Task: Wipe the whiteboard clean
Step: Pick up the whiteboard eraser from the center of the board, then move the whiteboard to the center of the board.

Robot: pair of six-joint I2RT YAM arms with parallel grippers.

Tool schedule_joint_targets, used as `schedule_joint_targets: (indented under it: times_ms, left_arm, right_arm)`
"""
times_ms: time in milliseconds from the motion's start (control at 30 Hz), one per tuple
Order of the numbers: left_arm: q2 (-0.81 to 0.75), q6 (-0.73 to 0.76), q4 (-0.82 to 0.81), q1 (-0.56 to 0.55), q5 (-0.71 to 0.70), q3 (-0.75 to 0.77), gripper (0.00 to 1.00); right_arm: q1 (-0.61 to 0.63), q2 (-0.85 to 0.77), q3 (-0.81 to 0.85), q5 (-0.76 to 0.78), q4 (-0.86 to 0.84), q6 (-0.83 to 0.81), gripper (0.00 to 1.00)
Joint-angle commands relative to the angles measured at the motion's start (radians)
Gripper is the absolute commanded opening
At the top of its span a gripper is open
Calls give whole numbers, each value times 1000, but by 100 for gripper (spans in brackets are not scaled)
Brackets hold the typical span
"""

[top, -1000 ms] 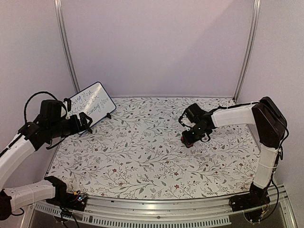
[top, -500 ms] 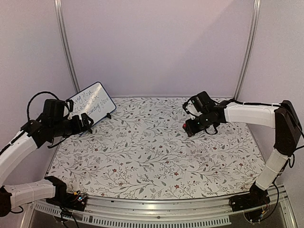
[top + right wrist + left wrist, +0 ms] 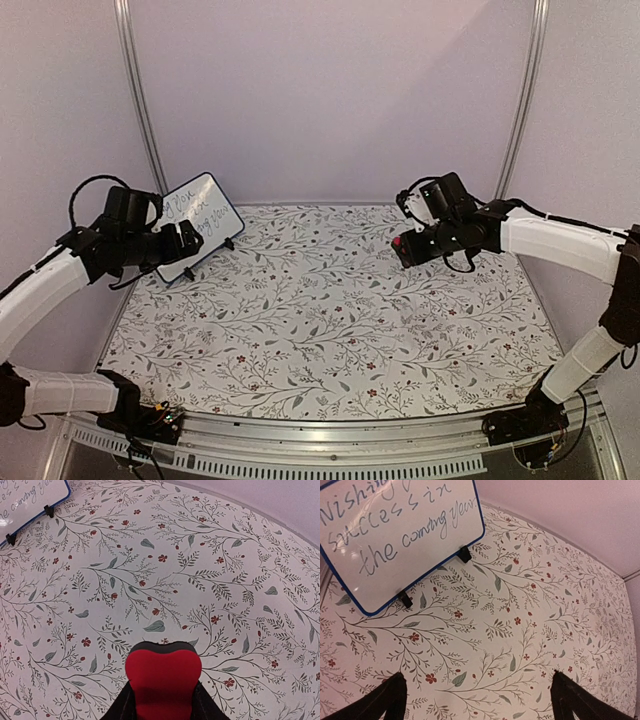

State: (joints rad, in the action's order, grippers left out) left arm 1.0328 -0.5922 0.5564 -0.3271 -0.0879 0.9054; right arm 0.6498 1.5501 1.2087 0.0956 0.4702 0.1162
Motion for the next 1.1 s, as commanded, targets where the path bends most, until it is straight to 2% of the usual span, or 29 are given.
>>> schedule_joint_targets:
  times_ms: [0,100,267,467,667,933,1067]
  left_arm:
    - [81,-25,-40,-8,-39,11,100]
    - [130,-54,-42,-9,-69,23,100]
    - [200,-137,-81,-8,-115,10,100]
    - [341,-267,-36,-3,-256,62,100]
    - [428,-371,-83,4,-259,51,100]
    - [495,-409,-58,23,-367,99,100]
    - [513,-408,-99,42,-376,88,100]
  right_arm:
    - [8,-46,25,9,10,8,33]
    - [10,-41,61,16,38,7,33]
    - [9,-77,23,1,12,12,33]
    - [8,-90,81,20,60,-4,33]
    - [8,-162,16,-2,24,13,33]
    - [8,-186,-15,-35,18,19,34]
    - [8,-180,-20,-62,5,37,34]
